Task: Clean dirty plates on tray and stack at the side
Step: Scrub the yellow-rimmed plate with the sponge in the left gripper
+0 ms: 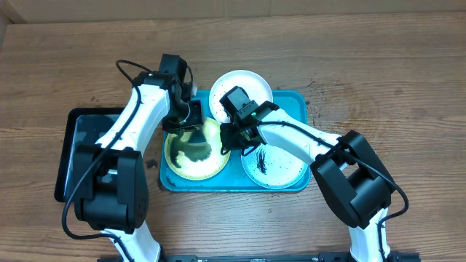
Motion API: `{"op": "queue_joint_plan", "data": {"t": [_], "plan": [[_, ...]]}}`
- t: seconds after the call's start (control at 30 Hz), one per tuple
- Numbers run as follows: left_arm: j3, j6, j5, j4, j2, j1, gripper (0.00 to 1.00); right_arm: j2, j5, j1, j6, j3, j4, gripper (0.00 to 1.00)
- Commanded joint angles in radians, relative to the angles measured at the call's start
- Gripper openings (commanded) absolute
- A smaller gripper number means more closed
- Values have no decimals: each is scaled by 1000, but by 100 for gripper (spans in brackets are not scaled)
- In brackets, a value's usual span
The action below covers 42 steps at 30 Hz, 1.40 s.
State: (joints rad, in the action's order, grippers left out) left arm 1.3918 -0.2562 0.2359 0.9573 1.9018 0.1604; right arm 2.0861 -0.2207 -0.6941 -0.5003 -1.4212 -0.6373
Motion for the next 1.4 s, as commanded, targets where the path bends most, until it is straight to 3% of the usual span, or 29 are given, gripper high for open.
{"op": "queue_joint_plan", "data": {"t": [0.0, 0.13, 0.27, 0.47, 0.63, 0.77, 1.03, 1.23, 1.37], "plan": [[-60, 31, 128, -18, -10, 18, 4, 3, 10, 3, 2, -21, 5, 4], [-154, -3, 72, -91, -10, 29, 4, 3, 10, 3, 2, -21, 5, 4], [-205, -66, -129, -124, -10, 23, 4, 3, 10, 3, 2, -21, 3, 4], [-203, -144, -486, -78, -11, 16, 4, 3, 10, 3, 2, -21, -4, 4], [-151, -152, -575, -10, -11, 16, 4, 3, 10, 3, 2, -21, -8, 4], [-69, -161, -555, 47, -12, 16, 4, 3, 3, 3, 12, -22, -8, 4], [156, -154, -247, 141, -35, 10, 4, -19, -19, 2, 61, -103, -84, 4], [296, -151, -213, 168, -101, -74, 4, -61, 75, 2, 116, -188, -166, 4], [340, -159, -209, 216, -138, -198, 4, -98, 192, 2, 184, -235, -209, 4]]}}
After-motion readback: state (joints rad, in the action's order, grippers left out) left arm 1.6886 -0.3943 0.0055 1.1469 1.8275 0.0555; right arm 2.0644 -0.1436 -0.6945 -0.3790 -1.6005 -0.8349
